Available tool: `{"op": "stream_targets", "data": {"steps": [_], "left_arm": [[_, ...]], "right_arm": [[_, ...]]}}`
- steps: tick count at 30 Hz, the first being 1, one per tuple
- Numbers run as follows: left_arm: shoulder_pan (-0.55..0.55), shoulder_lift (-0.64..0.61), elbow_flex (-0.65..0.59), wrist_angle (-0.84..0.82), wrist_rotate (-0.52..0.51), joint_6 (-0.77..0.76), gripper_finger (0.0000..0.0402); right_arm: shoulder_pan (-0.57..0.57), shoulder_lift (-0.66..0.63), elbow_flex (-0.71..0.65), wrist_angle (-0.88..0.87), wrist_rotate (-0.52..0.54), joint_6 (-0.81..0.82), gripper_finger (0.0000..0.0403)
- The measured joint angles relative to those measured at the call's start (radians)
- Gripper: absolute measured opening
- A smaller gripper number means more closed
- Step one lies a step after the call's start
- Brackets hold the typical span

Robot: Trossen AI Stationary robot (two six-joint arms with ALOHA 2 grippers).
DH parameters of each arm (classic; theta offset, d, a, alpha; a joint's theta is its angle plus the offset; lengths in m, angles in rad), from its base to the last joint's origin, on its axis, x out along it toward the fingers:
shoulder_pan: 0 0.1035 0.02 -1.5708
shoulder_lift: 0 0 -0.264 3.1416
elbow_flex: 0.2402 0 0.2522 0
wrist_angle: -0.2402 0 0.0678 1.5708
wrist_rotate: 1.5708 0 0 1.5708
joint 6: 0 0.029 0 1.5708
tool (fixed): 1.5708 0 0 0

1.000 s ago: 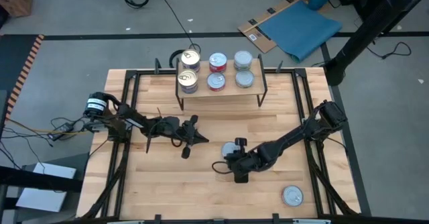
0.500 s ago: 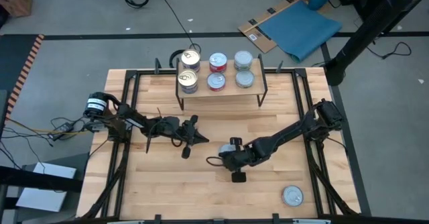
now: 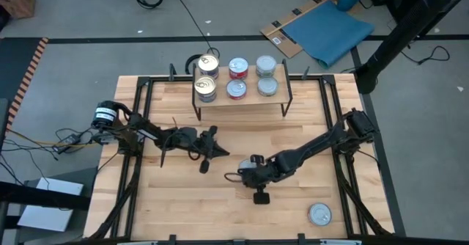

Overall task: Stack canned seafood by type on shelf
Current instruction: Stack the green tuna can on top of the other green tuna can on the shelf

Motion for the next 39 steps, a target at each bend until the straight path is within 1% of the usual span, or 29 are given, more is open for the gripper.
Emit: {"op": "stream_targets", "data": {"steps": [2, 5, 11, 15, 21, 26, 31, 39], "left_arm": [[0.000, 0.000, 0.015, 0.003, 0.003, 0.004, 0.0006], [0.000, 0.028, 0.048, 0.005, 0.003, 0.022, 0.0006], [0.000, 0.171, 0.169, 0.009, 0.010, 0.018, 0.0005], [0.003, 0.233, 0.229, 0.013, 0.010, 0.002, 0.0005], [0.003, 0.267, 0.228, 0.005, -0.024, 0.002, 0.0005], [0.003, 0.337, 0.238, 0.030, -0.068, -0.006, 0.0005], [-0.006, 0.397, 0.253, 0.094, -0.063, -0.025, 0.0005], [-0.014, 0.400, 0.252, 0.102, -0.062, -0.025, 0.0005]], "right_arm": [[0.023, 0.000, 0.000, -0.020, 0.005, 0.017, 0.0013], [0.052, -0.001, -0.003, -0.015, 0.052, 0.035, 0.0011], [0.072, -0.002, -0.036, -0.015, 0.129, 0.080, 0.0007], [0.070, -0.002, -0.067, 0.005, 0.163, 0.083, 0.0009], [0.070, -0.002, -0.117, 0.112, 0.171, 0.054, 0.0010], [0.066, -0.002, -0.128, 0.135, 0.191, 0.053, 0.0010], [0.065, -0.002, -0.128, 0.146, 0.205, 0.054, 0.0010], [0.041, -0.003, -0.151, 0.158, 0.202, 0.055, 0.0010]]}}
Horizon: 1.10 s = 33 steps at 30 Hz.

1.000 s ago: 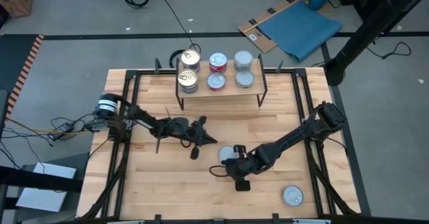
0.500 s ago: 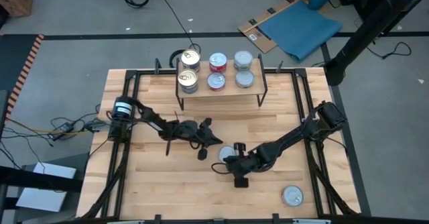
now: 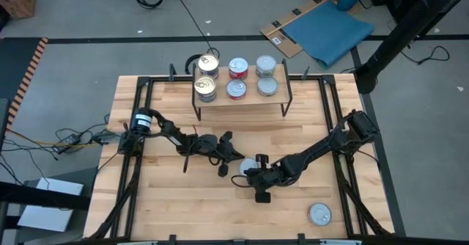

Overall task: Stack canned seafood by type on shelf
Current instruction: Stack the green tuna can on top of the other green tuna can on the shelf

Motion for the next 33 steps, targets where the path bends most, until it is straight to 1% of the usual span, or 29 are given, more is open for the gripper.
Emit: {"op": "stream_targets", "data": {"steps": [3, 7, 17, 33], "left_arm": [[-0.002, 0.000, 0.000, -0.001, -0.002, 0.000, 0.0005], [-0.002, 0.000, 0.000, -0.002, -0.002, 0.000, 0.0005], [-0.003, 0.000, -0.001, -0.005, 0.004, 0.000, 0.0005], [-0.003, 0.000, -0.010, -0.006, 0.000, 0.025, 0.0005]], "right_arm": [[-0.007, 0.000, 0.000, -0.001, -0.003, 0.000, 0.0010], [-0.013, 0.000, 0.036, -0.018, -0.004, -0.002, 0.0010], [-0.024, 0.000, 0.131, -0.124, 0.010, -0.006, 0.0010], [-0.038, 0.000, 0.137, -0.132, 0.009, 0.031, 0.0010]]}}
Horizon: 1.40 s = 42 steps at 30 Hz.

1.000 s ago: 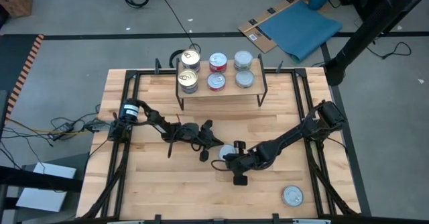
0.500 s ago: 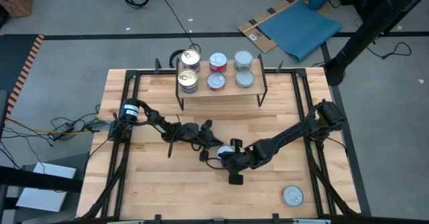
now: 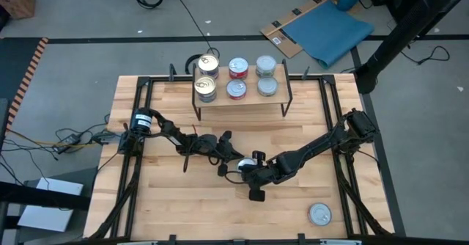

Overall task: Stack canned seafood by type on shelf
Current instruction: Stack the green tuna can on top of the other green tuna can on the shelf

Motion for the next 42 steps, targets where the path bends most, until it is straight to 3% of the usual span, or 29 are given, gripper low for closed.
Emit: {"op": "stream_targets", "data": {"steps": [42], "left_arm": [[0.001, 0.000, 0.000, -0.039, -0.003, 0.025, 0.0005]], "right_arm": [[-0.085, -0.004, 0.064, -0.029, -0.002, -0.025, 0.0010]]}}
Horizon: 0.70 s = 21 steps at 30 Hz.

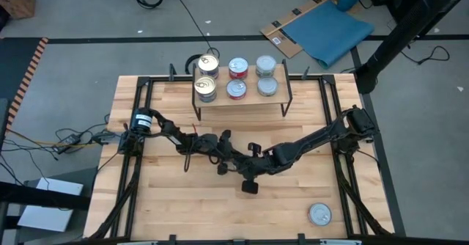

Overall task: Stack canned seafood by type on shelf
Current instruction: Stack the green tuna can on top of the other green tuna can on the shelf

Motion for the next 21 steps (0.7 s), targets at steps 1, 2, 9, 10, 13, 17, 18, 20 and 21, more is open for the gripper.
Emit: {"op": "stream_targets", "data": {"steps": [1, 2, 9, 10, 13, 17, 18, 20, 21], "left_arm": [[0.000, 0.000, 0.000, -0.005, 0.004, 0.000, 0.0005], [-0.001, 0.000, 0.000, -0.010, 0.017, 0.001, 0.0005], [-0.009, 0.000, 0.000, 0.002, 0.055, 0.003, 0.0006], [-0.008, 0.000, 0.000, 0.007, 0.060, 0.003, 0.0006], [-0.008, 0.000, 0.000, 0.009, 0.069, 0.003, 0.0006], [-0.006, 0.000, 0.000, 0.008, 0.063, 0.003, 0.0006], [-0.006, 0.000, 0.000, 0.008, 0.061, 0.003, 0.0006], [-0.006, 0.000, 0.000, 0.008, 0.060, 0.003, 0.0006], [-0.006, 0.000, 0.000, 0.007, 0.060, 0.003, 0.0006]], "right_arm": [[-0.001, 0.000, 0.008, -0.002, 0.007, -0.008, 0.0010], [-0.002, 0.001, 0.018, -0.003, 0.015, -0.014, 0.0010], [-0.024, 0.006, 0.040, -0.034, 0.030, -0.033, 0.0010], [-0.027, 0.007, 0.040, -0.044, 0.027, -0.033, 0.0010], [-0.036, 0.007, 0.041, -0.065, 0.018, -0.032, 0.0010], [-0.038, 0.007, 0.041, -0.065, 0.014, -0.033, 0.0018], [-0.037, 0.007, 0.041, -0.065, 0.012, -0.034, 0.0022], [-0.037, 0.005, 0.046, -0.074, 0.010, -0.037, 0.0033], [-0.036, 0.004, 0.053, -0.084, 0.009, -0.042, 0.0040]]}}
